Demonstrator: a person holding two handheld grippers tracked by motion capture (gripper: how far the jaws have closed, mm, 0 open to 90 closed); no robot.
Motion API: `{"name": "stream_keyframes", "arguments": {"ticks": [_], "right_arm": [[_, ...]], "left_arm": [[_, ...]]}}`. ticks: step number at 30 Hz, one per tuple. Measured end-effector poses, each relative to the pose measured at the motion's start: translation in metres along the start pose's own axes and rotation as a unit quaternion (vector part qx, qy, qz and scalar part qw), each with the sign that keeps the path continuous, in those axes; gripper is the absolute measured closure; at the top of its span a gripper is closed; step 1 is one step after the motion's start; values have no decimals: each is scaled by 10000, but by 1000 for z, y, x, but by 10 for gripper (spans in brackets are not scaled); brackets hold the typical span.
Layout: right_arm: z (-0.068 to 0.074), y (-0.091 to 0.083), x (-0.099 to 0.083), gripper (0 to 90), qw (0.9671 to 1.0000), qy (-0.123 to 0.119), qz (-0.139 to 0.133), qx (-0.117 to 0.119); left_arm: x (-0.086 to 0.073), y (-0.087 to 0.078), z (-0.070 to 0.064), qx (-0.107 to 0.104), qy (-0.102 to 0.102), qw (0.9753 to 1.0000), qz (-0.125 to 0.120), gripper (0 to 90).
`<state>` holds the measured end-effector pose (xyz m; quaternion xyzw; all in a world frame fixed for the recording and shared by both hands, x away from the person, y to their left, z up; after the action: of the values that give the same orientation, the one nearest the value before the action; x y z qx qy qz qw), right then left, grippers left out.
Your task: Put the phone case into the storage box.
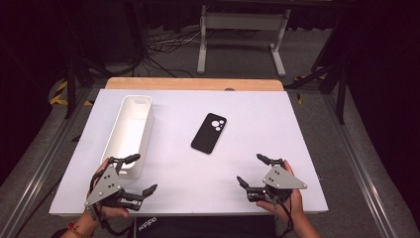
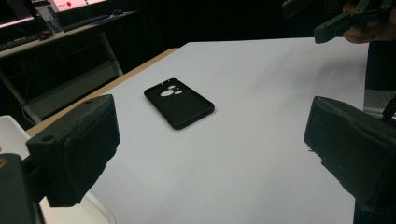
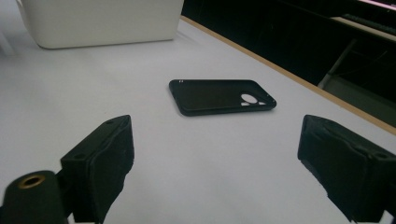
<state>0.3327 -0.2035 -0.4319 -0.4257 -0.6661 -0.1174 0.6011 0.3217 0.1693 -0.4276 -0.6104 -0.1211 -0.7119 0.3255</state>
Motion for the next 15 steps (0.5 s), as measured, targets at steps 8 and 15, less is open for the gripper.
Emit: {"name": "stream_keyframes", "arguments": {"ticks": [8, 15], "right_arm": [[-8, 9, 2, 114, 9998, 154, 147, 49], [-17, 20, 7, 114, 9990, 348, 266, 52]], "left_arm": [[-2, 1, 0, -90, -62, 9999, 39, 45], [-3, 3, 3, -151, -87, 9998, 87, 45]]}}
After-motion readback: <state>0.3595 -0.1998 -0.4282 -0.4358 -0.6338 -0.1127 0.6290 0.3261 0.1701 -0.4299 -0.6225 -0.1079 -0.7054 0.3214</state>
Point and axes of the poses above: each handheld gripper's, and its own axes: y roughly forward along the jaws, x roughly out of its top, z roughly to its left, the point moved 5 cm from there along y, roughly forward along the jaws, and after that the axes turned 3 degrees about x, right-handed, at the moved point
